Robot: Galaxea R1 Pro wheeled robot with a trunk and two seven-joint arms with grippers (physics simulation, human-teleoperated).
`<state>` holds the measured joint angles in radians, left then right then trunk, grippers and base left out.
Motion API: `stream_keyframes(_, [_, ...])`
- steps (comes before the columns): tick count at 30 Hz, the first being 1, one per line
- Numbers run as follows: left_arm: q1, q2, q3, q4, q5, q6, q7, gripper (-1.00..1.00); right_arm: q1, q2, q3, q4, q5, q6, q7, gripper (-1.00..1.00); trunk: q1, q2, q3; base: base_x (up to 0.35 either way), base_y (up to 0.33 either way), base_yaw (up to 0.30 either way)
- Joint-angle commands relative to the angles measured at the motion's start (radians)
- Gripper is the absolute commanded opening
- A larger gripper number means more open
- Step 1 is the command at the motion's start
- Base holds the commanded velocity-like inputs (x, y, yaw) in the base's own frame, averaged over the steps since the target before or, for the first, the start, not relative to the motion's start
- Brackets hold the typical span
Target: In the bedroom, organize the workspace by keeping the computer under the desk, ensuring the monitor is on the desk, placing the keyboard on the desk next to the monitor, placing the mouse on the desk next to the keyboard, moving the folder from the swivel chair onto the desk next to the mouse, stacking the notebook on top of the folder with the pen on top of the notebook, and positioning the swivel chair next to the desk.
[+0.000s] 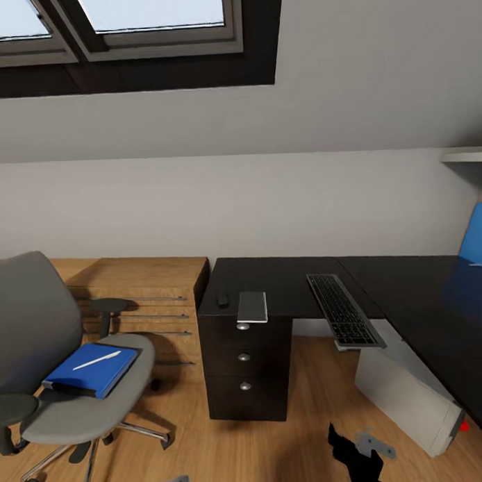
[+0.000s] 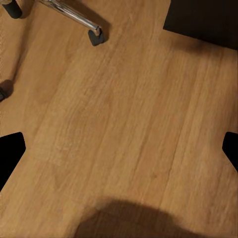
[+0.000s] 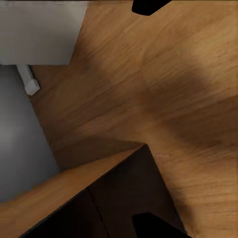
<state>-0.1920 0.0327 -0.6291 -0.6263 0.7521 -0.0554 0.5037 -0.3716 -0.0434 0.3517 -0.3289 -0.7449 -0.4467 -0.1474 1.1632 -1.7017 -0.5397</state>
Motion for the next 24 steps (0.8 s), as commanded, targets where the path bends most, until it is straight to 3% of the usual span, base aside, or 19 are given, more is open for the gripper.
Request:
stream_keyframes(1, [-0.001, 0.002, -0.007, -0.001, 0.011, -0.006, 0.007, 1.00, -0.001, -0.007, -0.034, -0.030, -0.020, -0.002, -0.006, 1.00, 0.000, 0.000, -0.001, 0.000, 0.000, 0.000])
stream_keyframes(3, [-0.001, 0.003, -0.007, -0.001, 0.011, -0.006, 0.007, 1.00, -0.001, -0.011, -0.080, -0.055, -0.032, -0.001, -0.005, 1.00, 0.000, 0.000, -0.001, 0.000, 0.000, 0.000])
stream_keyframes(5, [-0.001, 0.004, -0.006, -0.001, 0.011, -0.006, 0.007, 1.00, -0.001, -0.018, -0.194, -0.100, -0.048, 0.004, 0.016, 1.00, 0.000, 0.000, -0.001, 0.000, 0.000, 0.000])
stream_keyframes(10, [-0.001, 0.007, -0.004, -0.001, 0.011, -0.019, 0.009, 1.00, -0.001, -0.020, -0.335, -0.144, -0.055, 0.038, 0.121, 1.00, 0.000, 0.000, -0.001, 0.000, 0.000, 0.000])
stream_keyframes(13, [-0.001, 0.010, -0.004, -0.001, 0.012, -0.066, 0.010, 1.00, -0.001, -0.028, -0.500, -0.188, -0.078, 0.177, 0.276, 1.00, 0.000, 0.000, -0.001, 0.000, 0.000, 0.000])
stream_keyframes(15, [-0.001, 0.010, -0.004, -0.001, 0.012, -0.072, 0.010, 1.00, -0.001, -0.044, -0.554, -0.209, -0.085, 0.251, 0.321, 1.00, 0.000, 0.000, -0.001, 0.000, 0.000, 0.000])
stream_keyframes(17, [-0.001, 0.010, -0.004, -0.001, 0.012, -0.076, 0.010, 1.00, -0.001, -0.080, -0.638, -0.255, -0.106, 0.411, 0.377, 1.00, 0.000, 0.000, -0.001, 0.000, 0.000, 0.000])
stream_keyframes(20, [-0.001, 0.010, -0.004, -0.001, 0.012, -0.077, 0.010, 1.00, -0.001, -0.100, -0.700, -0.292, -0.141, 0.527, 0.417, 1.00, 0.000, 0.000, -0.001, 0.000, 0.000, 0.000])
stream_keyframes(21, [-0.001, 0.010, -0.003, -0.001, 0.012, -0.079, 0.009, 1.00, -0.001, -0.126, -0.762, -0.336, -0.184, 0.665, 0.469, 1.00, 0.000, 0.000, -0.001, 0.000, 0.000, 0.000])
stream_keyframes(24, [-0.001, 0.010, -0.003, -0.001, 0.012, -0.079, 0.009, 1.00, -0.001, -0.143, -0.772, -0.347, -0.222, 0.692, 0.473, 1.00, 0.000, 0.000, -0.001, 0.000, 0.000, 0.000])
